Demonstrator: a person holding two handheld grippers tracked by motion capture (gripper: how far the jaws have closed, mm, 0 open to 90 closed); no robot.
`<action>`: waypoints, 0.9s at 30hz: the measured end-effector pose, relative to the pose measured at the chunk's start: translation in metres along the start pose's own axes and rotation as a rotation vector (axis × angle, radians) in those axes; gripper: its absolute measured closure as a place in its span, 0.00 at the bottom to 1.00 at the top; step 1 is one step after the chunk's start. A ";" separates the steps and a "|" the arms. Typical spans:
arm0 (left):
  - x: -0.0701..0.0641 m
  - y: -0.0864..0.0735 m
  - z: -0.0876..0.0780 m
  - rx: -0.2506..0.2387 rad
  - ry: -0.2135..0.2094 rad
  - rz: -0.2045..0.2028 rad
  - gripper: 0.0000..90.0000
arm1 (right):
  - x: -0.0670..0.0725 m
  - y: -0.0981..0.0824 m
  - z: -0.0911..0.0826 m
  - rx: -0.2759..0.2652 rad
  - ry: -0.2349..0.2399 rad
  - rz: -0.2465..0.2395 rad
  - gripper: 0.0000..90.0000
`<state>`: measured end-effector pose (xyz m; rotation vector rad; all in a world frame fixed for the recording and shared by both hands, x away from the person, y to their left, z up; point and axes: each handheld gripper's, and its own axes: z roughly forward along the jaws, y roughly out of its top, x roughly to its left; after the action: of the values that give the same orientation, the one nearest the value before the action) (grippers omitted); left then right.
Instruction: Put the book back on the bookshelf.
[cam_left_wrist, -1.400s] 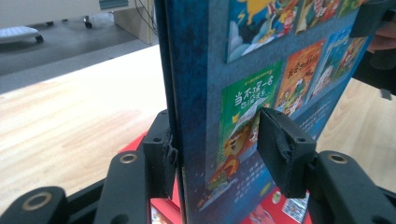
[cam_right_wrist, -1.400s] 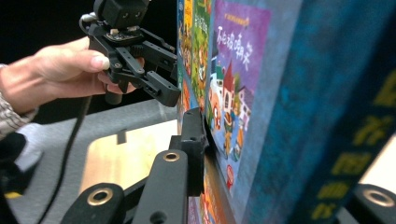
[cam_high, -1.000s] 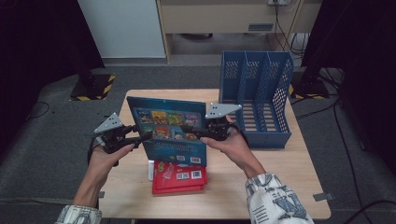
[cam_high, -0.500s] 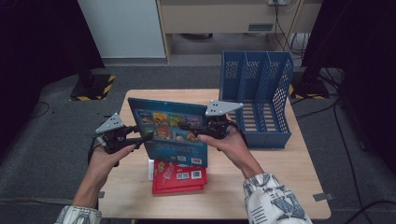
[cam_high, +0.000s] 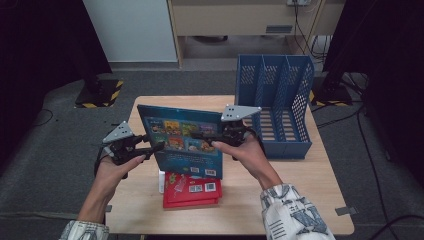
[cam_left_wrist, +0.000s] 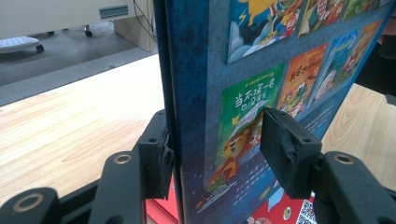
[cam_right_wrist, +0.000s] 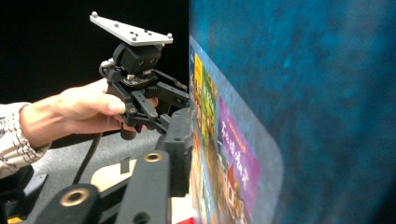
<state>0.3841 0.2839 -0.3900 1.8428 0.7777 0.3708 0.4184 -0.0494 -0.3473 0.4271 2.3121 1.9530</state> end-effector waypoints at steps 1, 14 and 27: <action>0.000 0.000 0.000 -0.001 0.000 -0.001 0.51 | 0.000 0.000 0.000 -0.001 0.001 0.003 0.77; -0.001 0.000 0.000 -0.003 -0.003 -0.005 0.50 | 0.000 0.000 0.002 -0.002 0.001 0.009 0.87; -0.003 -0.005 0.007 -0.025 0.030 -0.035 0.31 | 0.009 0.001 0.000 0.013 -0.008 -0.016 0.92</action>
<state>0.3836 0.2782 -0.3972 1.8022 0.8212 0.3844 0.4097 -0.0467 -0.3452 0.4158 2.3170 1.9272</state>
